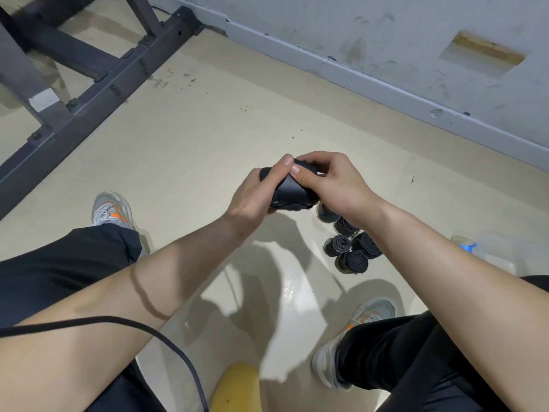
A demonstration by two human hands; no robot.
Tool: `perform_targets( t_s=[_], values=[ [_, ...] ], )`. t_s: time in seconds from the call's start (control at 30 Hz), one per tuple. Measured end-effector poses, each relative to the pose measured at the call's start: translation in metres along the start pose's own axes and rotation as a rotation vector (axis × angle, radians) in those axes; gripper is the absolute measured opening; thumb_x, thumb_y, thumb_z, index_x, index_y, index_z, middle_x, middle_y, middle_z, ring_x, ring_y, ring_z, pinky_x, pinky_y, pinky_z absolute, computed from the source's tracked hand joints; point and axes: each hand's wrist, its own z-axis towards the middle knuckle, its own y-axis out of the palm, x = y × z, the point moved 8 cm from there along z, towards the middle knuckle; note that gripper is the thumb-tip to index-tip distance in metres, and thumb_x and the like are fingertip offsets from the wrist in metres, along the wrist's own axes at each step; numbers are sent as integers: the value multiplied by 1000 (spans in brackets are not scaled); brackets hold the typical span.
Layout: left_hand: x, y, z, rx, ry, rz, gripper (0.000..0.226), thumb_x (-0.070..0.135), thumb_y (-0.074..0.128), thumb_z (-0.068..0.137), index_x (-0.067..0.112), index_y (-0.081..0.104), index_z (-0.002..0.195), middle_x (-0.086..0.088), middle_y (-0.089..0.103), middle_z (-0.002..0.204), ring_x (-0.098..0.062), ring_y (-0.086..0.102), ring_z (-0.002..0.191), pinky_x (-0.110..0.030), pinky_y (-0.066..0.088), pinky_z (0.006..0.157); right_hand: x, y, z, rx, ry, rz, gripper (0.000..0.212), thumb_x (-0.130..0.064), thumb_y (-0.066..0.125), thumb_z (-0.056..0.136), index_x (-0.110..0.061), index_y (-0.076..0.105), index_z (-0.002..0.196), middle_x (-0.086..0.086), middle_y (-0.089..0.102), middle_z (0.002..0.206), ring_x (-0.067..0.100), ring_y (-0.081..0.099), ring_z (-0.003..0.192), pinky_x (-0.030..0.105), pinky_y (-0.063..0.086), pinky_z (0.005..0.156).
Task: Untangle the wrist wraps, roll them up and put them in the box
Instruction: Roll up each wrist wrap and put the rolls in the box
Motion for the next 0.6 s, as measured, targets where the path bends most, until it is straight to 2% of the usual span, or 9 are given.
perform_targets(
  t_s=[0.07, 0.1, 0.17, 0.27, 0.47, 0.53, 0.6],
  values=[
    [2, 2, 4, 36, 62, -78, 67, 65, 69, 86, 8, 67, 122, -21, 75, 110, -33, 77, 93, -47, 62, 88, -3, -3, -3, 18, 14, 112, 21, -33, 72, 92, -14, 75, 100, 7, 76, 91, 18, 70, 78, 34, 54, 70],
    [2, 2, 6, 61, 81, -91, 70, 63, 73, 84, 7, 63, 123, -21, 73, 112, -34, 77, 91, -43, 63, 82, -4, -6, -4, 27, 24, 153, 19, -31, 72, 93, -14, 76, 98, 5, 76, 87, 18, 70, 76, 32, 54, 67],
    [5, 1, 6, 136, 92, -44, 60, 62, 70, 85, 11, 62, 117, -13, 73, 111, -27, 78, 89, -31, 62, 69, -6, -10, -9, 33, 61, 197, 22, -30, 68, 97, -9, 75, 100, 5, 74, 83, 19, 69, 72, 30, 53, 62],
    [11, 9, 7, 160, 68, 55, 61, 69, 60, 77, 17, 65, 109, -5, 75, 105, -23, 76, 88, -31, 60, 62, -4, -14, -21, 11, 112, 250, 41, -38, 62, 100, 2, 69, 103, 14, 71, 84, 25, 69, 72, 33, 57, 63],
    [22, 54, 2, 78, 58, 256, 54, 65, 57, 85, 17, 64, 109, -9, 77, 89, -24, 72, 58, -29, 48, 51, 17, -46, -55, 3, 170, 302, 38, -48, 54, 102, -13, 67, 97, 11, 68, 79, 25, 67, 70, 39, 55, 71],
    [18, 76, 2, 43, 41, 314, 48, 61, 60, 91, 16, 63, 108, -12, 76, 91, -22, 68, 54, -27, 46, 48, 38, -61, -70, 19, 215, 226, 44, -52, 44, 105, -13, 65, 102, 11, 66, 81, 24, 64, 70, 40, 53, 72],
    [13, 100, 5, 5, 46, 404, 47, 60, 65, 91, 15, 60, 105, -10, 74, 93, -22, 65, 54, -27, 48, 48, 65, -80, -86, 58, 281, 146, 45, -47, 36, 108, -9, 60, 106, 11, 65, 87, 25, 61, 76, 37, 51, 71]
  ],
)
